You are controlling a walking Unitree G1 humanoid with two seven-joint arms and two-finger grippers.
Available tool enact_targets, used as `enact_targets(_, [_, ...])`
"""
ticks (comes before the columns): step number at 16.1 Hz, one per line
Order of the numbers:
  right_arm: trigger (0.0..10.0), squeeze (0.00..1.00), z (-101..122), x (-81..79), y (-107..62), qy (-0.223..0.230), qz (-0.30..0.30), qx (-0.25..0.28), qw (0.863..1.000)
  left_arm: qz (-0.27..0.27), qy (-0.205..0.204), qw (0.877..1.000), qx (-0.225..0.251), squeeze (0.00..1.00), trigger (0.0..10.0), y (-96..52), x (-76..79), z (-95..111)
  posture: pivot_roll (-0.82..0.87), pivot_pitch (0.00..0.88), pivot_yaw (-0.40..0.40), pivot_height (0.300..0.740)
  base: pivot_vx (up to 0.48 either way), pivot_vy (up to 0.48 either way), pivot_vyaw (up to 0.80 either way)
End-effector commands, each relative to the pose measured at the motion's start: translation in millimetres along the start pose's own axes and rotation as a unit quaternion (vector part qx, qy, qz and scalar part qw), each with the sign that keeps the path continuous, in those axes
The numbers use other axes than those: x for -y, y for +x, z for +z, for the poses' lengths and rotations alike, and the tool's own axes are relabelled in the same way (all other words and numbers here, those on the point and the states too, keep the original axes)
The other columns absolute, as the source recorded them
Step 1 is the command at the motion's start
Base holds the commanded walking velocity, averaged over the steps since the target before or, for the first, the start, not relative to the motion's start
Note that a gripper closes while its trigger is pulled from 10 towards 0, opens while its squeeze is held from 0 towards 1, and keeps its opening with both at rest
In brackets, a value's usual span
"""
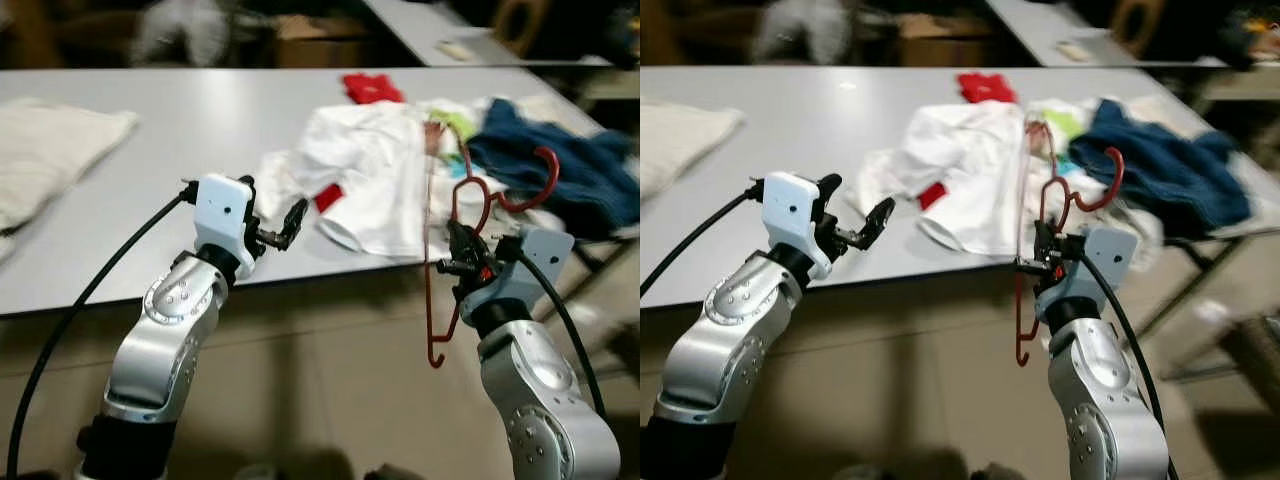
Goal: Hang hanger
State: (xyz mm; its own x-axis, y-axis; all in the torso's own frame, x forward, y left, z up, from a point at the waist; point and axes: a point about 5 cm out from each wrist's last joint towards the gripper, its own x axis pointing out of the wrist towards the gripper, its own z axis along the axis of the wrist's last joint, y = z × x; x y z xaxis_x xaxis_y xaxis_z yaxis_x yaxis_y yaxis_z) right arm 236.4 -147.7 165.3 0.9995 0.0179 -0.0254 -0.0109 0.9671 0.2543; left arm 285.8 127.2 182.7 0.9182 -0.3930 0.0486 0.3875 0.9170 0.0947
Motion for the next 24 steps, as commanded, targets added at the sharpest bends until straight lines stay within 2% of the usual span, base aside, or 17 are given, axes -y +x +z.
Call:
enact_targets(1, [10.0, 0.00, 3.9, 5.6, 0.3, -0.010, -0.009, 0.007, 1.000, -0.010, 0.000, 1.000, 0.001, 0.55, 10.0, 1.7, 6.9, -1.0, 0.00, 0.026, -0.033, 0.740, 0.000, -0.480, 0.00])
enact_targets(3, [10.0, 0.00, 4.8, 7.4, 1.7, -0.035, -0.015, 0.013, 0.999, -0.010, 0.001, 1.000, 0.001, 0.55, 10.0, 1.2, 7.8, -2.0, 0.00, 0.025, -0.036, 0.740, 0.000, -0.480, 0.00])
enact_targets(7, [10.0, 0.00, 5.7, 8.4, 3.2, -0.049, -0.013, 0.015, 0.999, -0.006, -0.004, 1.000, -0.003, 0.58, 10.0, 3.1, 10.0, -4.6, -0.01, 0.026, -0.041, 0.740, 0.000, -0.348, 0.00])
enact_targets(8, [10.0, 0.00, 5.5, 9.9, 3.6, -0.055, -0.014, 0.016, 0.998, -0.010, -0.002, 1.000, -0.008, 0.65, 10.0, 3.8, 12.1, -6.1, -0.01, 0.028, -0.041, 0.740, 0.000, 0.000, 0.00])
enact_targets(9, [10.0, 0.00, 4.9, 10.8, 3.7, -0.059, -0.015, 0.015, 0.998, -0.020, -0.001, 1.000, -0.012, 0.99, 10.0, 3.6, 14.9, -7.8, -0.01, 0.029, -0.039, 0.740, 0.000, 0.000, 0.00])
enact_targets(12, [10.0, 0.00, 3.4, 11.6, 2.8, -0.064, -0.016, 0.012, 0.998, -0.012, 0.006, 1.000, -0.011, 1.00, 10.0, 3.2, 15.4, -11.1, -0.01, 0.034, -0.038, 0.740, 0.000, 0.000, 0.00])
enact_targets(14, [10.0, 0.00, 1.0, 13.3, 1.5, -0.059, -0.021, 0.006, 0.998, -0.001, 0.001, 1.000, -0.007, 0.48, 10.0, 3.5, 13.7, -10.9, -0.02, 0.037, -0.038, 0.740, 0.000, 0.000, 0.00])
enact_targets(16, [10.0, 0.00, -1.6, 16.3, 0.9, -0.053, -0.025, 0.000, 0.998, -0.015, -0.020, 1.000, -0.009, 0.55, 10.0, 4.2, 15.2, -11.9, -0.02, 0.040, -0.039, 0.740, 0.000, 0.000, -0.80])
enact_targets(18, [10.0, 0.00, -0.8, 17.9, 0.9, -0.060, -0.027, 0.003, 0.998, -0.021, -0.030, 0.999, -0.003, 0.89, 10.0, 5.9, 17.3, -9.6, -0.02, 0.044, -0.038, 0.740, 0.000, 0.000, -0.80])
enact_targets(20, [10.0, 0.00, -0.2, 17.6, 1.0, -0.062, -0.027, 0.005, 0.998, -0.026, -0.005, 1.000, 0.007, 0.87, 10.0, 5.9, 18.3, -8.4, -0.02, 0.049, -0.037, 0.740, 0.264, 0.000, 0.00])
enact_targets(24, [10.0, 0.00, 1.2, 16.1, 1.9, -0.066, -0.023, 0.008, 0.998, -0.014, -0.003, 1.000, 0.008, 0.84, 10.0, 6.1, 14.3, -8.5, -0.02, 0.058, -0.041, 0.740, 0.278, 0.000, 0.00])
